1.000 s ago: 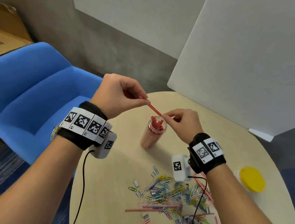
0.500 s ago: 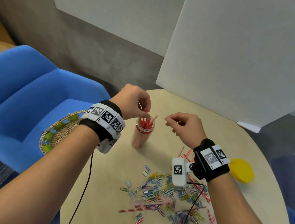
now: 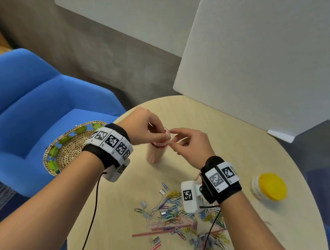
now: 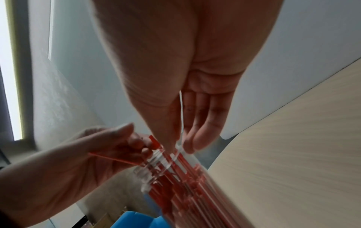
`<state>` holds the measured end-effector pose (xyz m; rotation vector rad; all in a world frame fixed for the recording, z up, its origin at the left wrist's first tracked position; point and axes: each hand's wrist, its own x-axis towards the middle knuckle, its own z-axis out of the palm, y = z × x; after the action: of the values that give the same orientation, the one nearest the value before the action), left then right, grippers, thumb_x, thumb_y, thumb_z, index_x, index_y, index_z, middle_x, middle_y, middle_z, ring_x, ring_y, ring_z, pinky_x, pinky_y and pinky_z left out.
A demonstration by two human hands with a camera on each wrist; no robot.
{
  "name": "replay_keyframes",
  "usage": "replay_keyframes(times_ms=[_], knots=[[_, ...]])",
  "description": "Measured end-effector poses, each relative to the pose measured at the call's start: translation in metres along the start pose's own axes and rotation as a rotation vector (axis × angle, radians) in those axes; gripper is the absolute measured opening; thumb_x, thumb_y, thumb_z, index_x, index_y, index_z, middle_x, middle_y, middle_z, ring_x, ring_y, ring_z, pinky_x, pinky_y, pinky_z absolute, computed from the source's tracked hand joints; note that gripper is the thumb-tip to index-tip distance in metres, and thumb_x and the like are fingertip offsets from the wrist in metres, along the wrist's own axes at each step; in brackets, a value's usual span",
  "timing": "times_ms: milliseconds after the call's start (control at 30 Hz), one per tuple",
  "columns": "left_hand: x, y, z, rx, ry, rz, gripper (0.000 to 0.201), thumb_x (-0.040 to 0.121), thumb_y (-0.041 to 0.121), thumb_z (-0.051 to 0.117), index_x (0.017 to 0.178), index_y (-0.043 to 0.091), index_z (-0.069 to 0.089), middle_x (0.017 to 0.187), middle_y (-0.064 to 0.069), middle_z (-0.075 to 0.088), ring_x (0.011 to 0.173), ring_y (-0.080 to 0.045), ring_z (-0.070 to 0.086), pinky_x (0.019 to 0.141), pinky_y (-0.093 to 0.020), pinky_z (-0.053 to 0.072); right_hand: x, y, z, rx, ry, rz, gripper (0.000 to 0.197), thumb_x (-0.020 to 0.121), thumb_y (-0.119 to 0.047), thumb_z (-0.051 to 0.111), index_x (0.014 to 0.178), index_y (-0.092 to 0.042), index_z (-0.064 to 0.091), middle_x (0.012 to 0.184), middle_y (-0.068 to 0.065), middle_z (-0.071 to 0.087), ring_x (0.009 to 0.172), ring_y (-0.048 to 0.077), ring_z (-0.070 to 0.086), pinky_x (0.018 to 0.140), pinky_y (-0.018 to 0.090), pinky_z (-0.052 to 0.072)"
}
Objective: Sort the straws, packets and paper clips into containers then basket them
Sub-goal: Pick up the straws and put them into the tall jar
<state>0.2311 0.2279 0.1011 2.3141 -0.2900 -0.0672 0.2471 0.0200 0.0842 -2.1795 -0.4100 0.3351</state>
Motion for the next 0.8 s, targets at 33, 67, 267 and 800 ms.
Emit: replay_keyframes(times_ms=[33,67,267,800], knots=[[-0.003,-0.001,0.002,-0.060,-0.012,0.011,0.022,0.077,0.041,0.080,0.080,0.020,0.078,0.081,0.010,0.073,0.079,-0.005,0.069,0.075,-0.025,0.058,0.001,0.001,0.000,-0.033,0.012,-0.002,0.026,0.083,-0.023,0.077,0.109,-0.025,0.074,0.083,-0.007,0.072,0.070,0.016,0.068,0.072,0.029,0.058],[-0.006,-0.002,0.002,-0.122,-0.009,0.024,0.022,0.075,0.039,0.082,0.081,0.018,0.078,0.086,0.009,0.073,0.083,-0.006,0.069,0.078,-0.024,0.058,0.002,0.003,-0.001,-0.066,0.019,-0.001,0.025,0.083,-0.025,0.076,0.108,-0.026,0.074,0.083,-0.009,0.072,0.071,0.013,0.068,0.073,0.029,0.058],[-0.010,-0.015,0.008,-0.050,0.138,0.107,0.024,0.068,0.045,0.084,0.074,0.024,0.075,0.085,0.011,0.066,0.081,-0.008,0.060,0.068,-0.016,0.045,0.003,0.001,-0.014,-0.094,0.093,-0.009,0.016,0.084,-0.020,0.072,0.099,-0.027,0.075,0.082,-0.010,0.071,0.070,0.013,0.066,0.072,0.029,0.058],[-0.080,-0.106,0.100,0.097,0.293,-0.665,0.055,0.068,0.048,0.082,0.115,0.029,0.061,0.122,-0.004,0.054,0.114,-0.024,0.053,0.095,-0.040,0.045,0.025,-0.040,0.028,-0.610,-0.078,-0.310,0.015,0.088,-0.012,0.066,0.094,-0.015,0.079,0.093,0.007,0.067,0.084,0.028,0.063,0.073,0.033,0.050]])
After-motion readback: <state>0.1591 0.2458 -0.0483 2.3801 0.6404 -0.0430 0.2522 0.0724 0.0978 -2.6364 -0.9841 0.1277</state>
